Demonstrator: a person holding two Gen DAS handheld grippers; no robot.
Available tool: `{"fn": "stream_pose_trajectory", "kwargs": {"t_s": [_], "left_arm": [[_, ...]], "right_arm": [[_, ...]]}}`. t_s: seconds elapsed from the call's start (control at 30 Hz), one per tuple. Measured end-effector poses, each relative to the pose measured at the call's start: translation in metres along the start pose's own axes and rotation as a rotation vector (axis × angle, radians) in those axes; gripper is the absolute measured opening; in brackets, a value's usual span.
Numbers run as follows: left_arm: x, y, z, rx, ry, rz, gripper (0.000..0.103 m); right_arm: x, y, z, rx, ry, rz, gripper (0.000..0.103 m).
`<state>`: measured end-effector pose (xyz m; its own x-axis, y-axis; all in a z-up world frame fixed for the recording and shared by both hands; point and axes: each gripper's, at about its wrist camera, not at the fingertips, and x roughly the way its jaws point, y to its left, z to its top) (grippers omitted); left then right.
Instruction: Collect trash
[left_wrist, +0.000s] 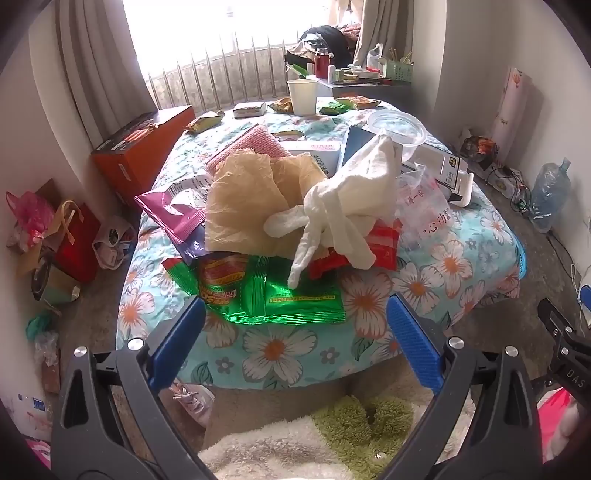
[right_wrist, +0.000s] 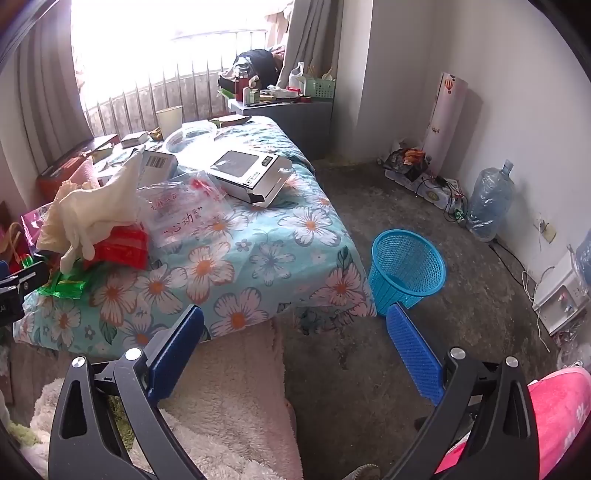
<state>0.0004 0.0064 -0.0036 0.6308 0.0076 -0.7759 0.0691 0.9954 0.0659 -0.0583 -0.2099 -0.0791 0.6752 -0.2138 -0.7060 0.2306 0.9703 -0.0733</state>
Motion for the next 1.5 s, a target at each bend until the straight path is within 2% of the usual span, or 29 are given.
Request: {"fn": "stream_pose_trajectory", "kwargs": {"t_s": [1.5], "left_arm": [[-0.001, 0.003, -0.001, -0.002, 0.009, 0.009, 0.094]], "right_arm": [[0.002, 0.011, 0.001, -0.002, -0.002, 0.031, 0.097]]}}
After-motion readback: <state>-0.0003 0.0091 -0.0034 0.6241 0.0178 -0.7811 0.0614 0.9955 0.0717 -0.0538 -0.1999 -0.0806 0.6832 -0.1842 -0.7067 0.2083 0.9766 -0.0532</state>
